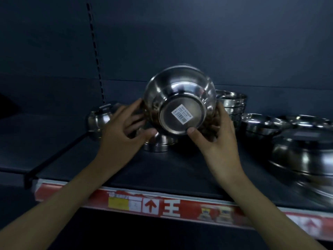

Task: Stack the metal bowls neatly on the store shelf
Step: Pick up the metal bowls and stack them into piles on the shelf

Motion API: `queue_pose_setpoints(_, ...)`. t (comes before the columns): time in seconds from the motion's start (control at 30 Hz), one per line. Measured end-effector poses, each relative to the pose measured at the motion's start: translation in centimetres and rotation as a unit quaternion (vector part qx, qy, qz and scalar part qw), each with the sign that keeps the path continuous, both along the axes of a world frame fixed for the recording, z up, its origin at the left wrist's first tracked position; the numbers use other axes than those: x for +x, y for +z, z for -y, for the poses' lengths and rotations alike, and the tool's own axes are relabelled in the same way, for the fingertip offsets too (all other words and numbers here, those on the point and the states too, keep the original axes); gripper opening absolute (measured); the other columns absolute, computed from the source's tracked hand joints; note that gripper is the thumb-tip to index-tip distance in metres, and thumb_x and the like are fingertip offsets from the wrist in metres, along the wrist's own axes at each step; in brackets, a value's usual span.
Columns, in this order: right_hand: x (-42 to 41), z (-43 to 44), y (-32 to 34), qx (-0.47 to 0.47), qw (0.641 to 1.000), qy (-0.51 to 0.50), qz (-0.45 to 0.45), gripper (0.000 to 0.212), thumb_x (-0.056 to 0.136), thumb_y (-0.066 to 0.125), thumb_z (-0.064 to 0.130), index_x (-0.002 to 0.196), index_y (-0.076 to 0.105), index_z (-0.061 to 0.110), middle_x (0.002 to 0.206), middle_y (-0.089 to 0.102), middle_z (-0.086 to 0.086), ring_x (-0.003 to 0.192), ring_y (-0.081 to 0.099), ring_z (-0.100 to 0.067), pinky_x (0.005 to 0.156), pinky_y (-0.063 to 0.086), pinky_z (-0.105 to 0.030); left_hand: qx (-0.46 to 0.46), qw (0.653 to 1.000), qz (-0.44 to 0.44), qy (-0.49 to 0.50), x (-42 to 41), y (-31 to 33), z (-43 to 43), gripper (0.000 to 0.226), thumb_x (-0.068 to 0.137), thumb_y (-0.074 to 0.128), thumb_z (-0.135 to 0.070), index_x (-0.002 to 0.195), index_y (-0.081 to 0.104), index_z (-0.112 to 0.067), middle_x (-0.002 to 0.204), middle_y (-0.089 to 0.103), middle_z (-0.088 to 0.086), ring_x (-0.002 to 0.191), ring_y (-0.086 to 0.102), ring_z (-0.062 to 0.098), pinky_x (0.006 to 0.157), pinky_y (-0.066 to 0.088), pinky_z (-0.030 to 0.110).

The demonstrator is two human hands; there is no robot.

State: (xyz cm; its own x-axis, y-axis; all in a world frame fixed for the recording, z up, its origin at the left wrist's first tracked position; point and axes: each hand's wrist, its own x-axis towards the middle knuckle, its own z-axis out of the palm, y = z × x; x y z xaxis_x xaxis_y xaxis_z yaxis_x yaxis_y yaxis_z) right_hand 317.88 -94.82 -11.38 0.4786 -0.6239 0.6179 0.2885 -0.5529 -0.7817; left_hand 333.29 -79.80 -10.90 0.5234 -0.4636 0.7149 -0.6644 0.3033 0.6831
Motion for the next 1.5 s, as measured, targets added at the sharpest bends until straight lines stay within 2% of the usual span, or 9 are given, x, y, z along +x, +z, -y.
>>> queue_pose_setpoints(0.27,-6.1,2.8,-0.5,0.054,0.997,0.041,-0.037,0.083,0.077,0.082,0.003,0.144,0.042,0.030,0.115,0.063,0.006,0.099,0.066,-0.005,0.082,0.051,-0.019,-0.029,0.997,0.031,-0.057,-4.4,-0.6,2.8,0.076,0.071,0.080,-0.018,0.139,0.047,-0.028,0.123,0.050,-0.015,0.128,0.055,0.012,0.102,0.050,0.030)
queue_pose_setpoints(0.4,-7.3,3.3,-1.2,0.090,0.992,0.067,-0.049,0.077,0.081,0.076,-0.002,0.143,0.043,0.029,0.122,0.062,-0.002,0.095,0.069,-0.002,0.084,0.052,-0.025,-0.047,0.995,-0.016,-0.086,-5.0,-1.6,3.6,0.079,0.065,0.082,-0.008,0.133,0.050,-0.031,0.130,0.053,-0.011,0.129,0.056,0.013,0.103,0.050,0.031)
queue_pose_setpoints(0.5,-7.4,3.7,-1.4,0.137,0.981,0.128,-0.037,0.063,0.078,0.060,0.011,0.138,0.051,0.030,0.112,0.068,-0.001,0.099,0.068,-0.011,0.089,0.052,-0.034,-0.059,0.989,-0.052,-0.122,-4.5,-2.0,3.3,0.086,0.060,0.089,-0.002,0.134,0.052,-0.024,0.138,0.055,0.003,0.131,0.054,0.015,0.103,0.050,0.036)
queue_pose_setpoints(0.67,-7.7,3.8,-1.1,0.248,0.953,0.172,0.006,0.048,0.085,0.056,0.044,0.126,0.061,0.020,0.115,0.069,-0.006,0.110,0.064,-0.024,0.096,0.051,-0.045,0.025,0.988,-0.063,-0.141,-4.3,-2.1,3.1,0.090,0.054,0.089,0.000,0.131,0.050,-0.028,0.129,0.061,-0.012,0.119,0.061,0.003,0.083,0.055,0.020)
queue_pose_setpoints(0.8,-7.6,3.8,-1.3,0.263,0.947,0.184,0.024,0.035,0.089,0.050,0.051,0.105,0.068,0.026,0.099,0.073,0.001,0.096,0.067,-0.018,0.090,0.048,-0.042,0.144,0.977,-0.031,-0.155,-3.5,-2.4,3.0,0.112,0.044,0.094,-0.024,0.141,0.043,-0.045,0.134,0.056,-0.005,0.119,0.061,0.007,0.089,0.052,0.019)
queue_pose_setpoints(0.93,-7.4,4.3,-1.1,0.299,0.938,0.171,0.024,0.050,0.081,0.050,0.042,0.122,0.064,0.017,0.102,0.071,-0.004,0.101,0.062,-0.028,0.090,0.043,-0.045,0.185,0.968,-0.036,-0.163,-3.2,-2.7,3.2,0.127,0.040,0.099,-0.011,0.148,0.036,-0.037,0.135,0.058,-0.007,0.121,0.060,0.007,0.091,0.051,0.018)
queue_pose_setpoints(1.13,-7.6,4.6,-1.1,0.354,0.916,0.185,0.049,0.060,0.075,0.041,0.028,0.127,0.063,0.011,0.114,0.067,-0.016,0.108,0.060,-0.032,0.094,0.045,-0.047,0.201,0.961,-0.057,-0.179,-3.6,-2.6,2.9,0.125,0.044,0.092,-0.007,0.150,0.032,-0.037,0.133,0.059,-0.024,0.123,0.060,0.005,0.090,0.053,0.021)
queue_pose_setpoints(1.3,-8.0,4.2,-0.7,0.371,0.906,0.200,0.035,0.052,0.092,0.024,0.011,0.125,0.063,0.007,0.109,0.071,-0.015,0.097,0.066,-0.028,0.077,0.054,-0.037,0.244,0.952,-0.025,-0.182,-3.2,-2.5,2.5,0.126,0.045,0.097,-0.035,0.149,0.029,-0.048,0.154,0.039,-0.017,0.140,0.042,0.008,0.114,0.038,0.043)
queue_pose_setpoints(1.5,-7.6,4.1,-0.7,0.373,0.914,0.158,0.022,0.051,0.088,0.025,0.007,0.116,0.068,0.009,0.096,0.074,-0.011,0.090,0.069,-0.027,0.074,0.055,-0.036,0.247,0.947,-0.035,-0.204,-3.3,-2.3,2.4,0.130,0.041,0.098,-0.044,0.151,0.029,-0.041,0.153,0.041,-0.016,0.140,0.042,0.008,0.116,0.035,0.045)
